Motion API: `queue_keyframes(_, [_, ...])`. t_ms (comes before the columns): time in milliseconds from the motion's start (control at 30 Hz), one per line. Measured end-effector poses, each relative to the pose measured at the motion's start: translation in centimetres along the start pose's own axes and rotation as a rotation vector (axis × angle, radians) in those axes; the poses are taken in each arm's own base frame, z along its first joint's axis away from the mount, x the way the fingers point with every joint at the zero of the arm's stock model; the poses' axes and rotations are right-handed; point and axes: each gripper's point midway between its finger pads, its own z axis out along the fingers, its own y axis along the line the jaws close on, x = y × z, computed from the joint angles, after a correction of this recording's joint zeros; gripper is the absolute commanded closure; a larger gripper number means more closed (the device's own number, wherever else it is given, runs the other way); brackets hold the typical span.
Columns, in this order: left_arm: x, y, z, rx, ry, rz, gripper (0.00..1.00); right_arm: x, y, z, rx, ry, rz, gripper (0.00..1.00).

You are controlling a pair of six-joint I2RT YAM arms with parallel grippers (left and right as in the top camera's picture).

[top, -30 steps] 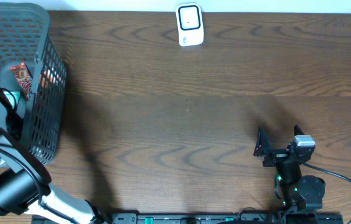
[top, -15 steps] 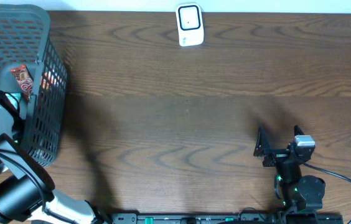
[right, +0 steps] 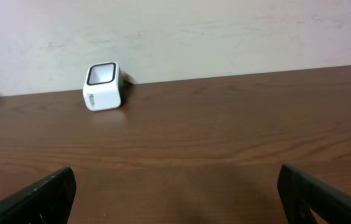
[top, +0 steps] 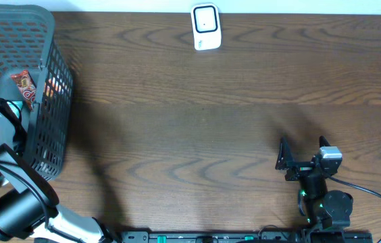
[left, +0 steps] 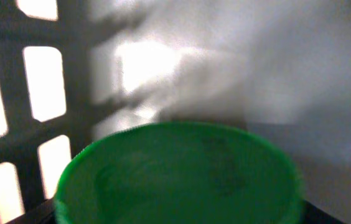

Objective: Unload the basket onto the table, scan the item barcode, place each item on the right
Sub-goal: 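Grasp the Knorr jar by its green lid and lift it out, then carry the jar with the left gripper to the white scanner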

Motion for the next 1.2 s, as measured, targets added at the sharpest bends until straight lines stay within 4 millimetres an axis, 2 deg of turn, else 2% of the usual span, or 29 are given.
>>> queue_keyframes(133, [-0.6, 0.5, -0.3, -0.06, -0.008, 0.041, 0.3, 0.0, 0.0, 0.0, 0.0, 0.0, 0.0, 0.01])
queue_keyframes(267, [-1.6, 0.2, -1.7, -0.082, -0.015, 0.075, 0.31, 0.0, 0.0, 0.0, 0.0, 0.0, 0.0, 0.01])
queue_keyframes(333, [-2.9, -0.8, -3.6, -0.051, -0.05, 0.079, 0.31, 0.0, 0.0, 0.0, 0.0, 0.0, 0.0, 0.01])
queue_keyframes(633, [-5.8, -1.7, -10.3, 0.035, -0.145, 0.076, 0.31, 0.0, 0.0, 0.0, 0.0, 0.0, 0.0, 0.01])
queue_keyframes(733, [-6.6, -1.4, -14.1, 0.115, -0.209, 0.057, 0.31, 0.0, 0.0, 0.0, 0.0, 0.0, 0.0, 0.01])
queue_keyframes(833, [-7.0, -0.8, -18.9, 0.225, -0.297, 0.038, 0.31, 0.0, 0.0, 0.0, 0.0, 0.0, 0.0, 0.01])
queue_keyframes(900, [-6.7, -0.2, -22.4, 0.304, -0.362, 0.037, 0.31, 0.0, 0.0, 0.0, 0.0, 0.0, 0.0, 0.01])
queue_keyframes(1000, [-4.9, 0.4, -27.2, 0.434, -0.447, 0.07, 0.31, 0.0, 0.0, 0.0, 0.0, 0.0, 0.0, 0.01])
queue_keyframes(1100, [-1.7, 0.5, -31.1, 0.563, -0.502, 0.142, 0.31, 0.0, 0.0, 0.0, 0.0, 0.0, 0.0, 0.01])
queue_keyframes(1200, [2.6, -0.4, -34.4, 0.7, -0.531, 0.256, 0.31, 0.0, 0.0, 0.0, 0.0, 0.0, 0.0, 0.01])
